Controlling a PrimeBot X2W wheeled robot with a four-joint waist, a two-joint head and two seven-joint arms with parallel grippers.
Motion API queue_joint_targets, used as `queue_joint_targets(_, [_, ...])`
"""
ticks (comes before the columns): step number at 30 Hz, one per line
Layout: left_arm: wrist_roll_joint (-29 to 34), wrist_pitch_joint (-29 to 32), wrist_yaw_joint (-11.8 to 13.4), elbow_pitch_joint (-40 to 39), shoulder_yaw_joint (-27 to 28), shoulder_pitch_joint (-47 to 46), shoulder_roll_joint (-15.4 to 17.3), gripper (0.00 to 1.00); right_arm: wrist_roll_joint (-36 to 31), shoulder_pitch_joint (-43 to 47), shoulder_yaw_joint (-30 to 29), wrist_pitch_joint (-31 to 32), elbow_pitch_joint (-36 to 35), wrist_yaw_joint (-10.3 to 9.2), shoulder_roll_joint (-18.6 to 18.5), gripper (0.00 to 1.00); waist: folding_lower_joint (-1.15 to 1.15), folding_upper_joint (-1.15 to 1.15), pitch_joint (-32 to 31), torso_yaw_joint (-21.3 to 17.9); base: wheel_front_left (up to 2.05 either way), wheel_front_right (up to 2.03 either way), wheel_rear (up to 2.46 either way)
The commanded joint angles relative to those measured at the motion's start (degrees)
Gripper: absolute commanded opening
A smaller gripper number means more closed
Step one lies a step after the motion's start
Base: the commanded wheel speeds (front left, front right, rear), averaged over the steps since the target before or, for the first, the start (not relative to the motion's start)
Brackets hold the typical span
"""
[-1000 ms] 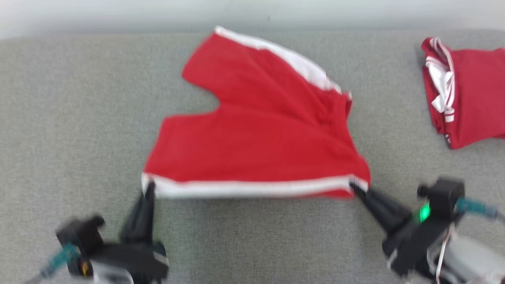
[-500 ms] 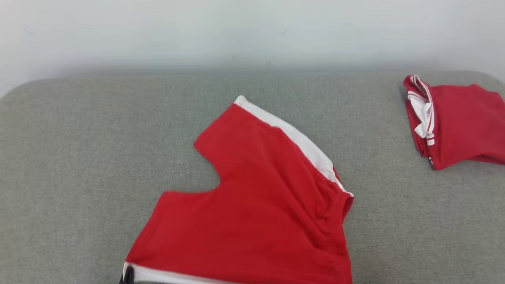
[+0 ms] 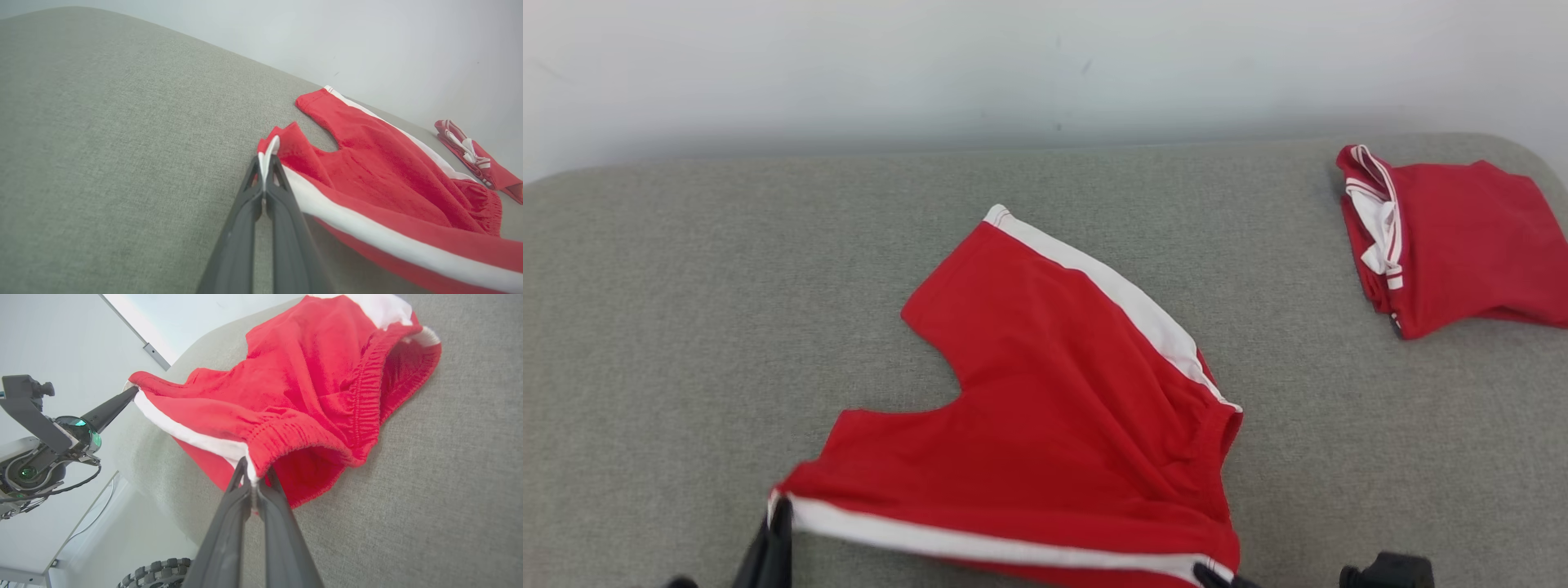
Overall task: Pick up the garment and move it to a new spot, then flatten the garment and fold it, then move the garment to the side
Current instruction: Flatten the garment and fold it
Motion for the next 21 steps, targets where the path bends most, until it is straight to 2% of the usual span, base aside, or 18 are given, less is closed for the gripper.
queue_joint_targets(1, [0.8,0.5,-0.4,-0.8,0.1,-2.6,1.3,0.00,1.2,-0.9,-1.1,-0.2,-0.7,-0.14,0.6,0.00,0.00,0.00,0.6,-0.9,0.00,0.00,0.00])
queue_joint_targets(8, [1.9,7.3,-2.2,-2.3,-0.9,-16.6,6.6,0.00,6.0,-4.8,-4.5,0.3,-1.8,-0.14,1.7,0.00,0.00,0.00,3.9,-4.2,0.00,0.00,0.00])
queue_joint_targets(14, [2.7,14.5,-3.8,2.0,-4.2,-30.9,11.4,0.00,7.0,-10.4,-4.7,0.3,-0.3,-0.14,3.7,0.00,0.00,0.00,8.7,-7.9,0.00,0.00,0.00])
queue_joint_targets(21, [2.4,20.0,-4.2,9.7,-9.0,-45.1,13.9,0.00,6.4,-16.3,-4.2,-1.4,3.5,-0.14,7.1,0.00,0.00,0.00,14.1,-11.3,0.00,0.00,0.00])
